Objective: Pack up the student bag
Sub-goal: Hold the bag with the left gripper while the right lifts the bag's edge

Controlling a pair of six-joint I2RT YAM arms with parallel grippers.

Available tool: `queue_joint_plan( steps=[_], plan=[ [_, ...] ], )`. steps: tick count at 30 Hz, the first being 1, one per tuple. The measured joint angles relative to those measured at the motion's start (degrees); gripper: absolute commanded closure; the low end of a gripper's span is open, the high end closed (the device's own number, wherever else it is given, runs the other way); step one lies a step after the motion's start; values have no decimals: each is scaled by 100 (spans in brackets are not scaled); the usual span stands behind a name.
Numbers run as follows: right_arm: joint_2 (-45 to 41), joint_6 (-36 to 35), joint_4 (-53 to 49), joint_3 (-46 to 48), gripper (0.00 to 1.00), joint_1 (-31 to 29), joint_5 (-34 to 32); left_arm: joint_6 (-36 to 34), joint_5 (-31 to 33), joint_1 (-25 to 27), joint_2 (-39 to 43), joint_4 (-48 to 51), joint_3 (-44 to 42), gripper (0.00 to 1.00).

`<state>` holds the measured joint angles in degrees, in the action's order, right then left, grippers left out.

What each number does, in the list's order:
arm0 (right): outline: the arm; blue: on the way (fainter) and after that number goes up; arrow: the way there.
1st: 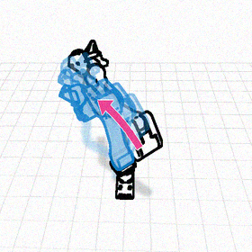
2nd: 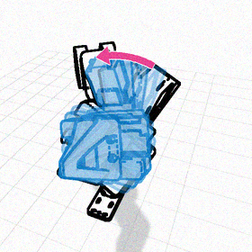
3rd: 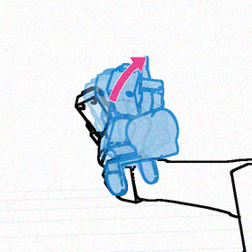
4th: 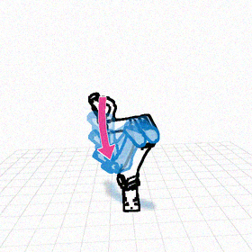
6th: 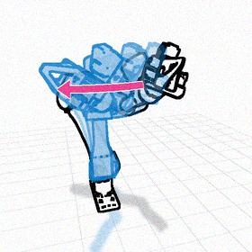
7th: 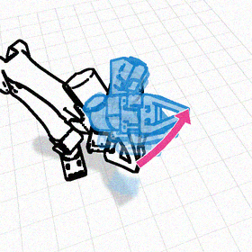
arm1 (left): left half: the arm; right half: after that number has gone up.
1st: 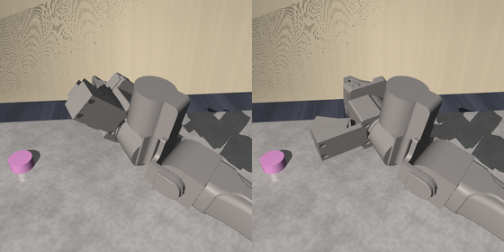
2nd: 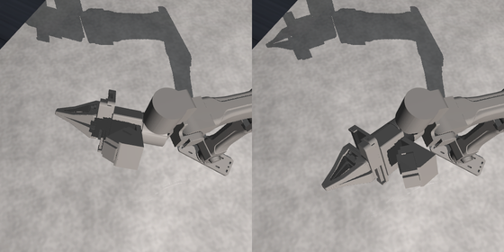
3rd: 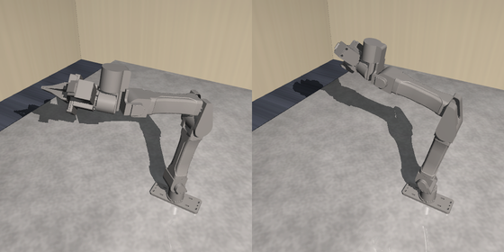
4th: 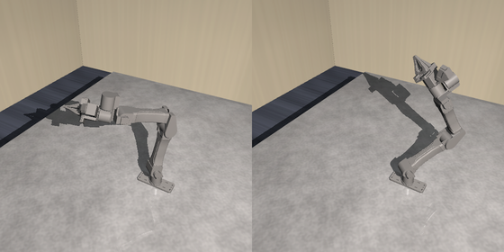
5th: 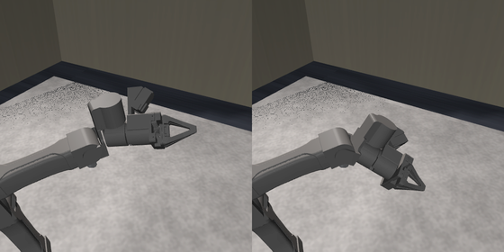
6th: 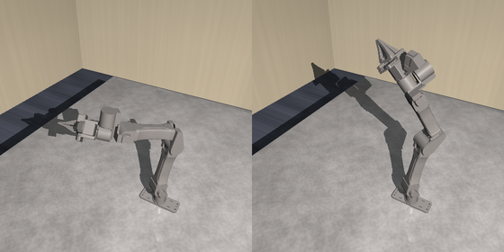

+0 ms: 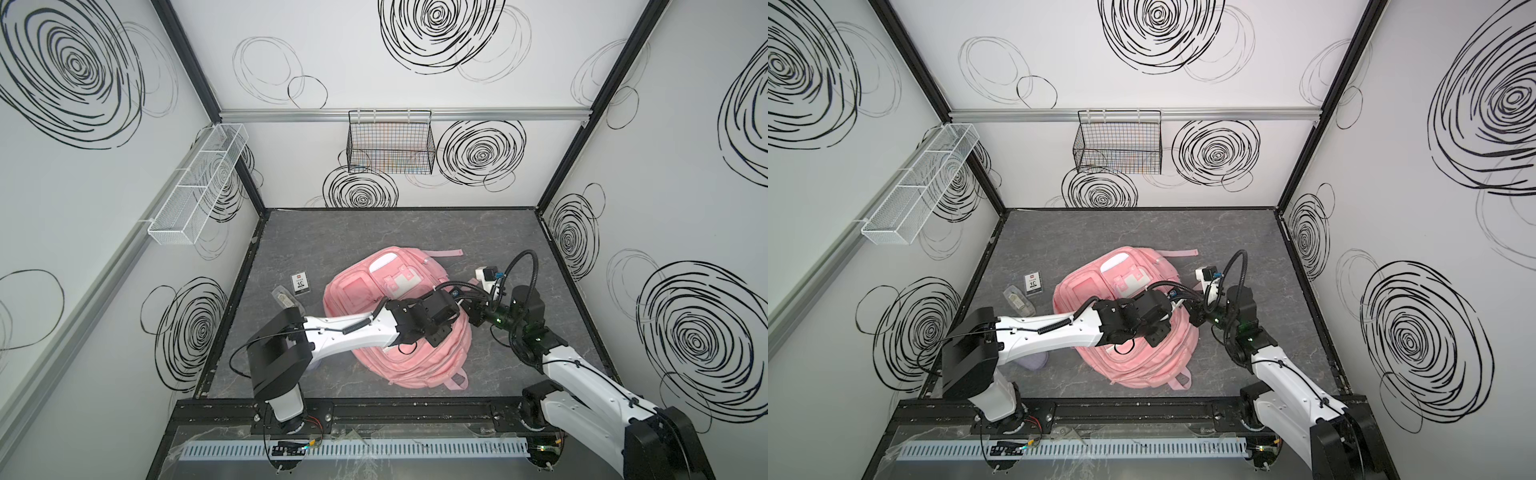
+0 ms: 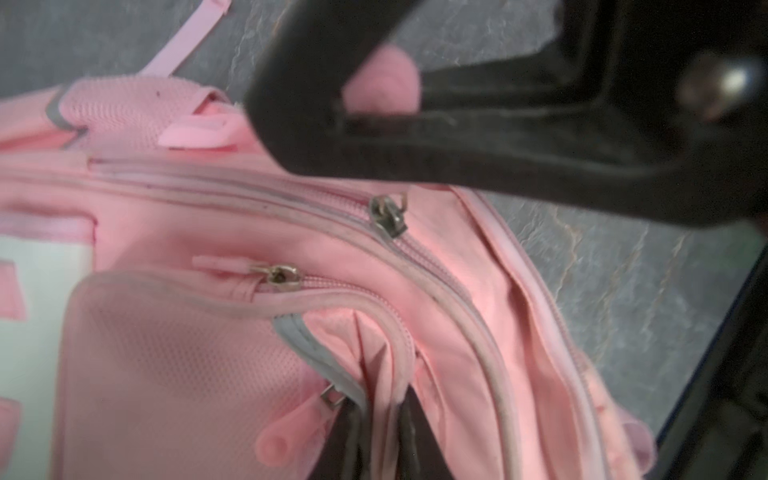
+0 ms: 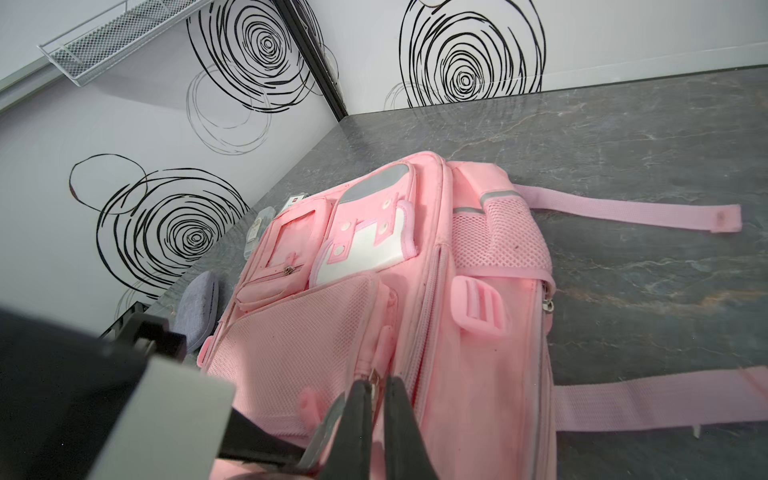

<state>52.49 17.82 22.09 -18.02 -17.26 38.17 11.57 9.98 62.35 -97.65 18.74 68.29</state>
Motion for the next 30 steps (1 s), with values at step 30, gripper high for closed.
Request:
queue_joint_plan(
  steps=[30],
  plan=[
    [-2197, 846, 1073, 1373, 100, -1808, -1193, 2822, -1843, -1443, 1038, -2013, -977, 100]
  ],
)
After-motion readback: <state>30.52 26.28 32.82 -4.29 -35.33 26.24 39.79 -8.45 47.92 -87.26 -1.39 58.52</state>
